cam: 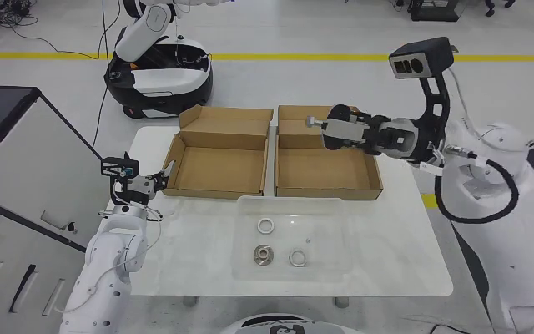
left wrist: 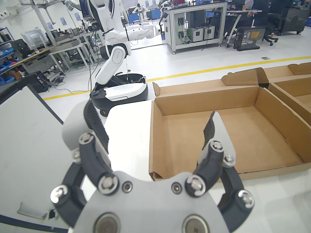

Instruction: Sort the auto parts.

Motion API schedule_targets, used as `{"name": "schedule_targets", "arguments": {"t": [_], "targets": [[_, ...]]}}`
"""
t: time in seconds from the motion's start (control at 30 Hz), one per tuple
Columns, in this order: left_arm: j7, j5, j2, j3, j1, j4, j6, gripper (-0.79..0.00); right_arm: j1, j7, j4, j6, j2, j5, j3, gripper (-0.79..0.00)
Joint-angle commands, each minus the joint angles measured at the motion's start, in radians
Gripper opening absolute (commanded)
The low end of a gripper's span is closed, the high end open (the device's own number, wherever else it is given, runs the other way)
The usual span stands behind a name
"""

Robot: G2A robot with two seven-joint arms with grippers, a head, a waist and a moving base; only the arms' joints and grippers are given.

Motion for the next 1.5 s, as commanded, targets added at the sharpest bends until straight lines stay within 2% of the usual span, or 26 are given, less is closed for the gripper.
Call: {"name": "schedule_targets", "arguments": {"t": [0.0,0.03,0.1,0.23,0.43,0.63,0.77,1.03,1.2,1.47], "targets": [[0.0,0.0,0.0,0.0,0.0,0.0,0.0,0.0,0.018,0.049,0.007,0.036,0.009,-0.119,0.034,-0.785],[0.0,0.0,0.0,0.0,0.0,0.0,0.0,0.0,0.021,0.061,0.018,0.053,0.011,-0.125,0.043,-0.785],[0.0,0.0,0.0,0.0,0.0,0.0,0.0,0.0,0.049,0.121,0.023,0.068,0.021,-0.247,0.066,-0.785],[0.0,0.0,0.0,0.0,0.0,0.0,0.0,0.0,0.091,0.195,0.038,0.092,0.033,-0.384,0.072,-0.785],[0.0,0.0,0.0,0.0,0.0,0.0,0.0,0.0,0.19,0.237,0.068,0.109,0.034,-0.481,0.015,-0.785],[0.0,0.0,0.0,0.0,0.0,0.0,0.0,0.0,0.336,0.269,0.107,0.108,0.019,-0.576,-0.128,-0.785],[0.0,0.0,0.0,0.0,0.0,0.0,0.0,0.0,0.443,0.271,0.147,0.053,0.005,-0.768,-0.244,-0.785],[0.0,0.0,0.0,0.0,0.0,0.0,0.0,0.0,0.592,0.297,0.285,-0.024,-0.037,-0.945,-0.454,-0.785],[0.0,0.0,0.0,0.0,0.0,0.0,0.0,0.0,0.638,0.353,0.355,-0.113,-0.06,-1.091,-0.58,-0.785],[0.0,0.0,0.0,0.0,0.0,0.0,0.0,0.0,0.653,0.394,0.463,-0.144,-0.09,-1.15,-0.69,-0.785]]}}
